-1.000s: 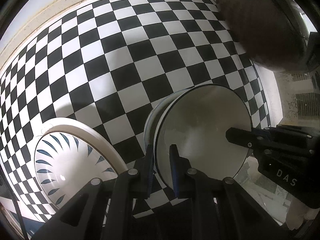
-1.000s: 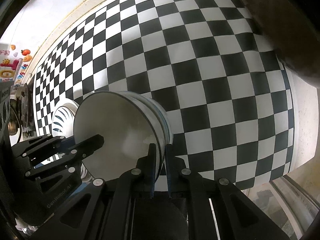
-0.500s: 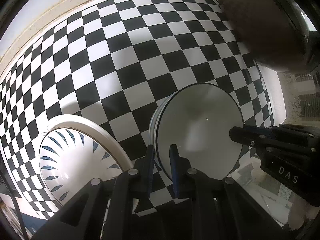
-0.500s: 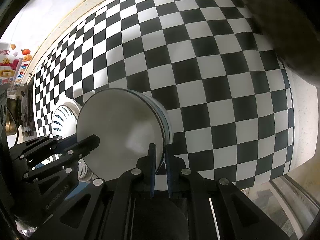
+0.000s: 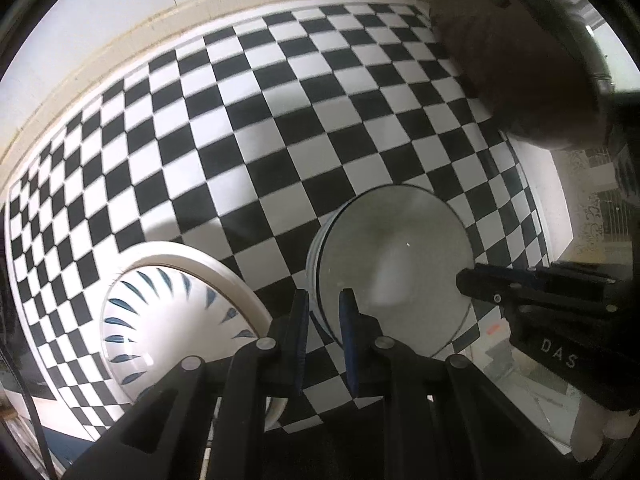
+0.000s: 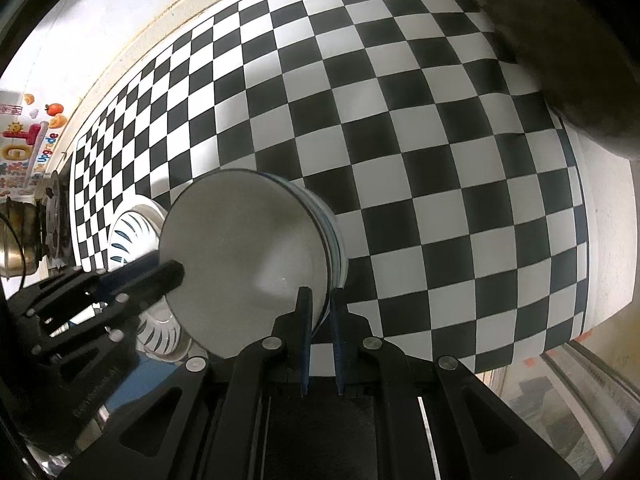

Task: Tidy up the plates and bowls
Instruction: 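Carry the black-rimmed bowl with both tools and lower it onto the bowl stack, then open both tools off the bowl rim and raise them away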

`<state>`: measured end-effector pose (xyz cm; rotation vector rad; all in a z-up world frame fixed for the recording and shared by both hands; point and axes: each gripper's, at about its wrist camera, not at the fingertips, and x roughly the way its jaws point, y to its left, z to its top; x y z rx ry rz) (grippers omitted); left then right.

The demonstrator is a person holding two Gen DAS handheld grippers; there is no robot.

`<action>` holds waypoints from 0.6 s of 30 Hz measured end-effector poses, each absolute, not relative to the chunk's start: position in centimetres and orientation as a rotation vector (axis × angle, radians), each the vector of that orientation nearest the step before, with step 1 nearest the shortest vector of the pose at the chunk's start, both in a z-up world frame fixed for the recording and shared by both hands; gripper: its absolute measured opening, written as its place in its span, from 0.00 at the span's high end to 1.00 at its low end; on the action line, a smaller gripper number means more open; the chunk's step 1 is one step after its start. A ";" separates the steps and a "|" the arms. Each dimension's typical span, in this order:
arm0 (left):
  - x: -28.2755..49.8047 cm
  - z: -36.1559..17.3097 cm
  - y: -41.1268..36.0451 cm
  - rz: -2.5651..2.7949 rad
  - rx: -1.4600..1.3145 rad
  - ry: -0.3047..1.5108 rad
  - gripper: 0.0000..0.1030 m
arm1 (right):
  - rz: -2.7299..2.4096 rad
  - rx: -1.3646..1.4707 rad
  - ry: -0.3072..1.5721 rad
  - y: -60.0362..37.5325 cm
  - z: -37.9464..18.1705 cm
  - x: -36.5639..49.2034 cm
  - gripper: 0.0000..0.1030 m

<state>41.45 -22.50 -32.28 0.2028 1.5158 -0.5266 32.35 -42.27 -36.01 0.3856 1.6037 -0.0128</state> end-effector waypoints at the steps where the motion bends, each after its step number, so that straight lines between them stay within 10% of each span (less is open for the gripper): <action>1: 41.4 -31.6 -22.4 -0.527 0.203 1.502 0.87 | -0.015 0.385 1.598 -42.2 -35.7 32.1 0.88; 18: 38.7 -20.3 -19.7 -0.572 0.185 1.312 0.86 | 0.003 0.358 1.376 -39.8 -23.0 26.7 0.88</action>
